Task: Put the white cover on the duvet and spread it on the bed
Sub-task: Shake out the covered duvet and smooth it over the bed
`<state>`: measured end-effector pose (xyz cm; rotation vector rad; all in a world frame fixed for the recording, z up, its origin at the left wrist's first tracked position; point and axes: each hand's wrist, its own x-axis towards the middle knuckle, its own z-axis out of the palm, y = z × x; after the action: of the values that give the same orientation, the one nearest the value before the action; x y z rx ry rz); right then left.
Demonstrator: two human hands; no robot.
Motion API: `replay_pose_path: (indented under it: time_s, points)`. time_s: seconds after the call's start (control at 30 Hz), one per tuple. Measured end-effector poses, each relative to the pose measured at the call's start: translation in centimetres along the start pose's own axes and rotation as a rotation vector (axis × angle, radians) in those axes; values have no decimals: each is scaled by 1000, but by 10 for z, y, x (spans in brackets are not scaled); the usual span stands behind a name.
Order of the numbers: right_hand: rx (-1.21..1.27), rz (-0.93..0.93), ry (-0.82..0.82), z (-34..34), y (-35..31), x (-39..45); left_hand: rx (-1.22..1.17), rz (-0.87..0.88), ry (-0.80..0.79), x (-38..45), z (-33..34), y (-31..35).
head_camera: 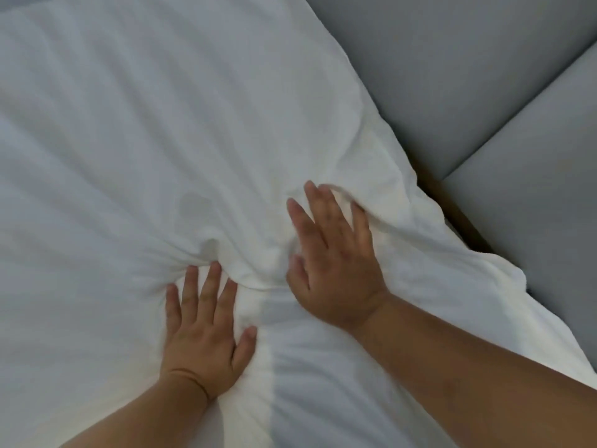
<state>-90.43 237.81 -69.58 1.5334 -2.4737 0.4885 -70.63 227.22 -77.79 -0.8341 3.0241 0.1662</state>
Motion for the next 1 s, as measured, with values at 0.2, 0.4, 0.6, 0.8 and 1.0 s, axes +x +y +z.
replay_pose_path:
  time_s: [0.2,0.4,0.6,0.8,1.0]
  points:
    - [-79,480,-450,25,75,71,4,31,27,-2,4,-5]
    - [341,670,-377,19,133,66,-29,30,19,-1,3,-6]
    - [28,650,-400,-42,64,56,-52,6,-12,4,1,-4]
    - [-148,739,-476,-71,42,-135,-27,-1,-61,2,-4,-3]
    - [-37,985,-372,-66,91,-175,-54,-39,33,0,-15,4]
